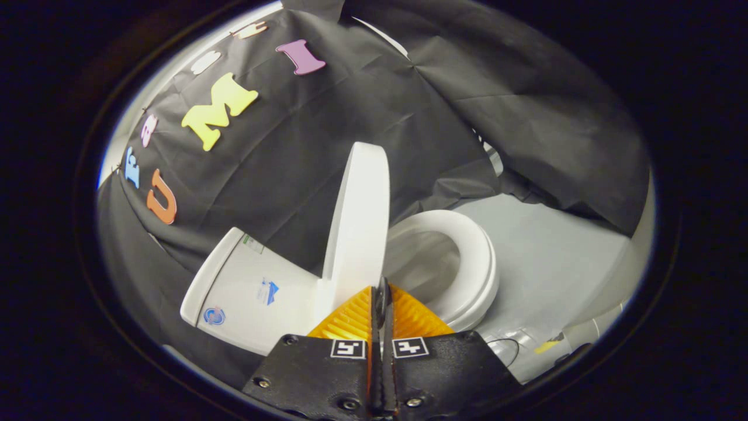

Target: Open the toilet lid.

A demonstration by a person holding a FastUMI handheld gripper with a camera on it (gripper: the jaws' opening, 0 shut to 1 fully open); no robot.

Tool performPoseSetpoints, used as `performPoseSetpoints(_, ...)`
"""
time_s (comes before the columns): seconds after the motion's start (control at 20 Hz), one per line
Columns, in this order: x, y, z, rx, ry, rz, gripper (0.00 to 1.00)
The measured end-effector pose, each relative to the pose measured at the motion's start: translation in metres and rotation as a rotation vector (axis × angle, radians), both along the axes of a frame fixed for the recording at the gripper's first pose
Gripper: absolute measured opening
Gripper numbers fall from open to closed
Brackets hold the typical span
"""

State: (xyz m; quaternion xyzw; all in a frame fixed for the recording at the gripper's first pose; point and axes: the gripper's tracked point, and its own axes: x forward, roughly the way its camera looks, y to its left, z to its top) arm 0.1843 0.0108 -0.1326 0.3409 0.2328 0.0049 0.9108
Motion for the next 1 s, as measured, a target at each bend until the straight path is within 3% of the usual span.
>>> performPoseSetpoints(0.6, 0.000, 0.025, 0.030, -0.083, -0.038, 0.031, 0.04)
performPoseSetpoints(1.0, -0.003, 0.064, 0.063, -0.208, -0.095, 0.063, 0.04)
